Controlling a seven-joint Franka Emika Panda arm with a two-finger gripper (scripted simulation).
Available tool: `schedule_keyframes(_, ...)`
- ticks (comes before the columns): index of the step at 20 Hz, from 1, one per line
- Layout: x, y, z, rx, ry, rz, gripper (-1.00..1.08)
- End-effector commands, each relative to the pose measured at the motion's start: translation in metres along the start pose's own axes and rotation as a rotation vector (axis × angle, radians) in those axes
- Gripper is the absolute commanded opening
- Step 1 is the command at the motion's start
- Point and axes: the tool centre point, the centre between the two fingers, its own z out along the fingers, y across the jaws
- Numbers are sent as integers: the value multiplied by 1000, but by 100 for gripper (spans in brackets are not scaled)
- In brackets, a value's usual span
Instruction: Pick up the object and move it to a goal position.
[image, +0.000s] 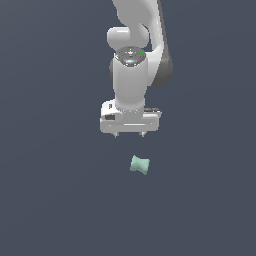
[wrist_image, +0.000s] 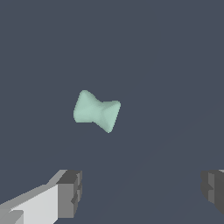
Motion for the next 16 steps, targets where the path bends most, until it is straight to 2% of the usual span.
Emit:
schedule_keyframes(1, 0, 0, 0, 0, -1, 0, 100)
schedule_keyframes(8, 2, -1, 3, -2, -3, -44, 100)
schedule_keyframes(16, 8, -7, 14, -6, -11, -185, 100)
